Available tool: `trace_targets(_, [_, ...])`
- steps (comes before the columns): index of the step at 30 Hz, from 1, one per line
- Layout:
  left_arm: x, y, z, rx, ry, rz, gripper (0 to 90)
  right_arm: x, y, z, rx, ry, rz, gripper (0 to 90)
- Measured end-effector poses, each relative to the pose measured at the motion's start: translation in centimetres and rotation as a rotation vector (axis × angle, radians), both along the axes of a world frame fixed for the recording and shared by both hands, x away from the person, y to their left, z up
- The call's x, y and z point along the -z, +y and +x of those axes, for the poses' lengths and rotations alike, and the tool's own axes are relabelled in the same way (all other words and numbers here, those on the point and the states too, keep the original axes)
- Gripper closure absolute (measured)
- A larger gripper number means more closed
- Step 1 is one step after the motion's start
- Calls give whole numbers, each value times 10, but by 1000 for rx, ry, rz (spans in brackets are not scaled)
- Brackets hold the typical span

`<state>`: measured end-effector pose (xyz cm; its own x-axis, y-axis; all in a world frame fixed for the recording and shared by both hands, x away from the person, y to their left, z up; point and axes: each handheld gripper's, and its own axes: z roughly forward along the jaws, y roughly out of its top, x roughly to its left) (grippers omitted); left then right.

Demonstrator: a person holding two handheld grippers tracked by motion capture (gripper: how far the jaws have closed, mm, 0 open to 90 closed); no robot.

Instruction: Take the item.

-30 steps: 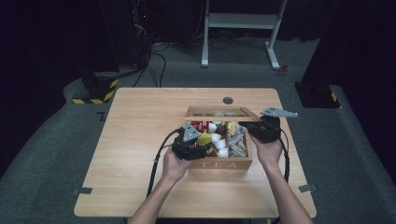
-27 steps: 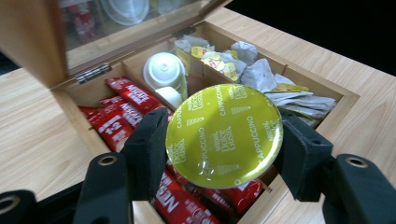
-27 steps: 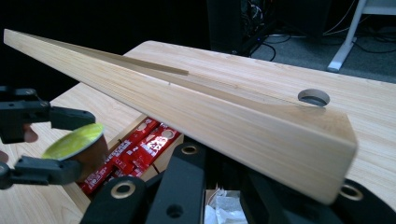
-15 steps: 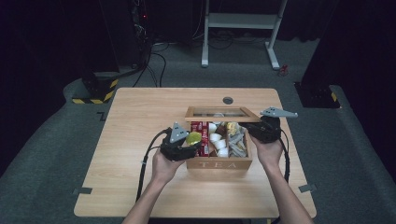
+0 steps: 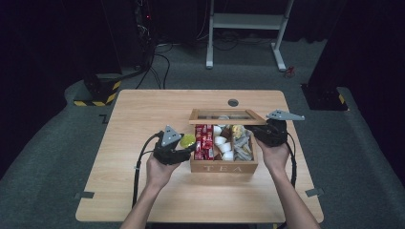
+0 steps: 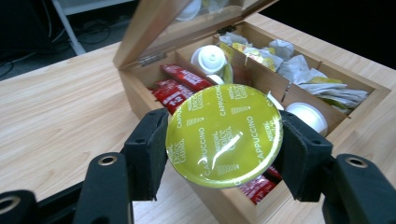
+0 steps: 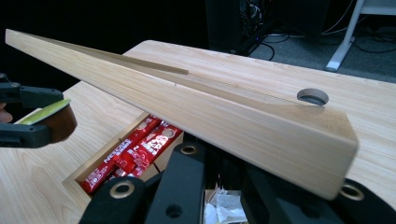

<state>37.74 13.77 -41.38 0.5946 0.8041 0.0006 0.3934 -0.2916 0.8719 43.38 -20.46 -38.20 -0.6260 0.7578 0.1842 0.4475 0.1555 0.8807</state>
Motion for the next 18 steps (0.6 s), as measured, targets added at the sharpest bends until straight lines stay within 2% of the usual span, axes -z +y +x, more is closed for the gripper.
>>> trace_targets(14, [4, 30, -2, -67, 4, -14, 404, 1, 0, -1, 0, 5, -1, 887])
trace_targets(18, [8, 45, -3, -99, 9, -17, 404, 0, 0, -2, 0, 6, -11, 887])
